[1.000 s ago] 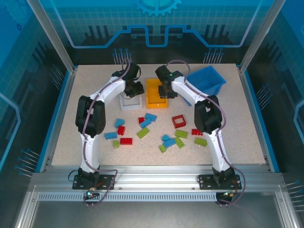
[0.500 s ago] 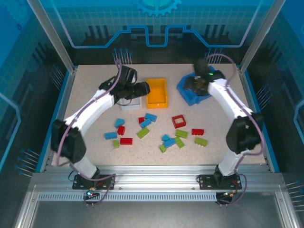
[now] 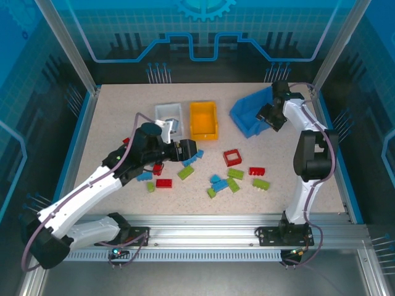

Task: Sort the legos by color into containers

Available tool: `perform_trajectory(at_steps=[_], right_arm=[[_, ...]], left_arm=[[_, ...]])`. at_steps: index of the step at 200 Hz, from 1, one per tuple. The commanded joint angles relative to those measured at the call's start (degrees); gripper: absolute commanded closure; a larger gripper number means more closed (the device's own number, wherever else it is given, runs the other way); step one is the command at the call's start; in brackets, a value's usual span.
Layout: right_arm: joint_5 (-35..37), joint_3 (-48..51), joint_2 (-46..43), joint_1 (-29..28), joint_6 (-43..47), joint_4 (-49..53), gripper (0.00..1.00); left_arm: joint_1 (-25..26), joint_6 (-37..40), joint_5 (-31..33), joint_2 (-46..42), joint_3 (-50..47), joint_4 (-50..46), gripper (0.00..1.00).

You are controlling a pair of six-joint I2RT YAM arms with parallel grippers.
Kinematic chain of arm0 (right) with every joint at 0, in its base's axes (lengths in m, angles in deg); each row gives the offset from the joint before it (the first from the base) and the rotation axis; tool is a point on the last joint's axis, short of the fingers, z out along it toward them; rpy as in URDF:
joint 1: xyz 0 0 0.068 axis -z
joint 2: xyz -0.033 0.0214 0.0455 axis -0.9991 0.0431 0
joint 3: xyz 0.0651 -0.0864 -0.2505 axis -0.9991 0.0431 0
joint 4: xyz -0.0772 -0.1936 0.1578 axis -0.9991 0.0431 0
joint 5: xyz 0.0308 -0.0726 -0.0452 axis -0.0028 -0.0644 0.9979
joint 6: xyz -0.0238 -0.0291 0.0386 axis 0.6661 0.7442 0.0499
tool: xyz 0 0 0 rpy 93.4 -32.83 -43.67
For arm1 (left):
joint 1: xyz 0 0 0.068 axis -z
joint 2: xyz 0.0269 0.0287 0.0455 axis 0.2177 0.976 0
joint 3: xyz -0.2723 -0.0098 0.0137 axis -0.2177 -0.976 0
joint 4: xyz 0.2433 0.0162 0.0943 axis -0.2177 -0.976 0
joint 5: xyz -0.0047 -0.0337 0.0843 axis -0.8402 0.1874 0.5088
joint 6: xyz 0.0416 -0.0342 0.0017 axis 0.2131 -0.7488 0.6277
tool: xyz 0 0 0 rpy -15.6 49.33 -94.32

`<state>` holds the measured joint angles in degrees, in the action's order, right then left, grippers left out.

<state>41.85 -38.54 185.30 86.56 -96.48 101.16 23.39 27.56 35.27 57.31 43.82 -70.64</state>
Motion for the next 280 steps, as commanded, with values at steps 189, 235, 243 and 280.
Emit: perform_trajectory(at_steps=[189,235,243,280], right_arm=[[4.02,-13.13,8.67,-6.92,34.34,6.87,0.85],[8.15,-8.01,1.68,-8.53,32.4,2.39,0.48],[8.56,-6.36,-1.14,-8.69,32.06,1.64,0.46],[6.97,6.24,-16.5,-10.4,29.38,-3.22,0.41]], left_arm=[[0.21,0.02,1.43,-1.15,-1.57,-2.21,0.27],[0.33,-0.69,0.72,0.26,-1.96,-1.49,0.27],[0.63,-1.08,0.78,0.26,-2.49,-1.01,0.27],[5.78,-2.88,4.69,-0.36,-5.01,2.81,0.27]])
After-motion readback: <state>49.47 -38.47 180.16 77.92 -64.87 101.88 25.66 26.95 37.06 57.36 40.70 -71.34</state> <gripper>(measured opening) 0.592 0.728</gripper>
